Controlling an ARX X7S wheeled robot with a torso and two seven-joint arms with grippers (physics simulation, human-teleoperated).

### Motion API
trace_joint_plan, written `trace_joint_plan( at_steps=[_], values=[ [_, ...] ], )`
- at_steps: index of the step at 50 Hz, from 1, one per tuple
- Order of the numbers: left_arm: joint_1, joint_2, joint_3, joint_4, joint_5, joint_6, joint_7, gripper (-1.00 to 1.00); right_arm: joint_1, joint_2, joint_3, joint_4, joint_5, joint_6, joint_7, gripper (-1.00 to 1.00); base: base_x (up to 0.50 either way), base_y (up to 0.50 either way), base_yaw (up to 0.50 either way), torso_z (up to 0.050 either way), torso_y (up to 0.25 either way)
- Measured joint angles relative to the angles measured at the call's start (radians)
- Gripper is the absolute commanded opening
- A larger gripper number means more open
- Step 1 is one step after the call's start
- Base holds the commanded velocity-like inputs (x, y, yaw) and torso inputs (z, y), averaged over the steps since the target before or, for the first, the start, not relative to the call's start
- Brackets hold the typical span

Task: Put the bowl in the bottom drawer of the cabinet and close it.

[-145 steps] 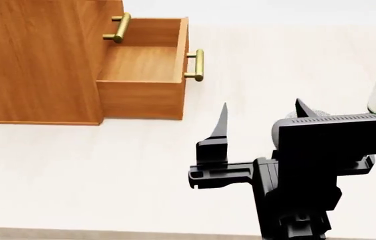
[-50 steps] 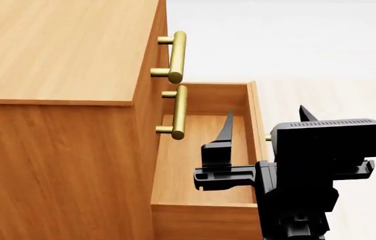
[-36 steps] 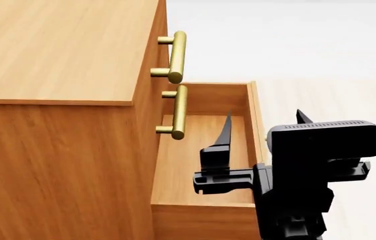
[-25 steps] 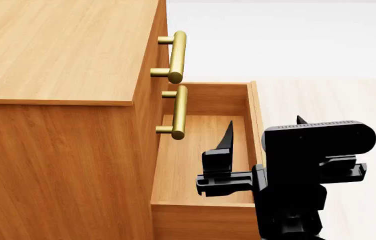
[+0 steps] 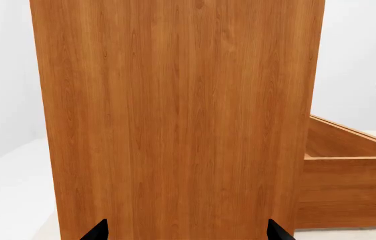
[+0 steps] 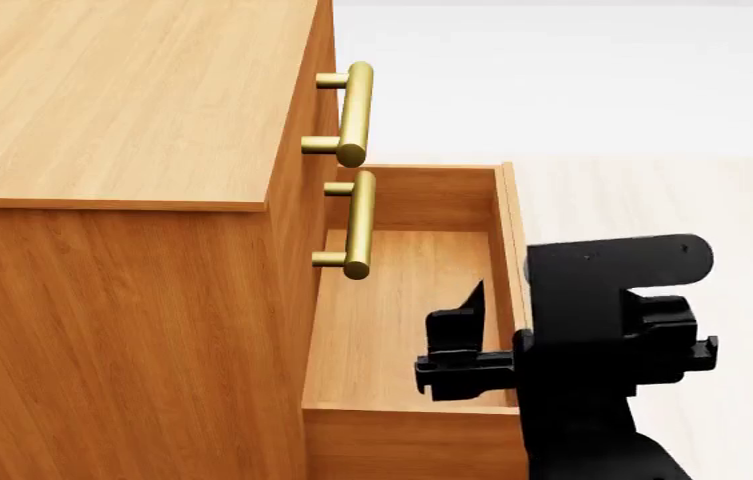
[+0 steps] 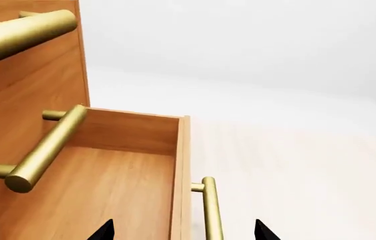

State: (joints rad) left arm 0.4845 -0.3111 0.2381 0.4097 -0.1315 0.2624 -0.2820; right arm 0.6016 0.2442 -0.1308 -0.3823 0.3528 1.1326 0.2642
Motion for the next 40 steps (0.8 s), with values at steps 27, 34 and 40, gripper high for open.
trace_joint_plan(
  at_steps=[27,34,40],
  values=[
    [-0.003,-0.014,0.010,0.004,-0.007,-0.002,-0.018,1.00,0.132,-0.025,0.032,0.141,0.061,0.211,-0.003,1.00,0.00,0.00,0.00,0.000,0.000],
    [-0.005,-0.017,0.014,0.002,-0.007,-0.001,-0.021,1.00,0.165,-0.030,0.039,0.180,0.074,0.248,-0.006,1.00,0.00,0.00,0.00,0.000,0.000],
    [-0.007,-0.019,0.017,0.002,-0.007,-0.002,-0.025,1.00,0.186,-0.032,0.037,0.221,0.078,0.264,-0.008,1.00,0.00,0.00,0.00,0.000,0.000]
  ],
)
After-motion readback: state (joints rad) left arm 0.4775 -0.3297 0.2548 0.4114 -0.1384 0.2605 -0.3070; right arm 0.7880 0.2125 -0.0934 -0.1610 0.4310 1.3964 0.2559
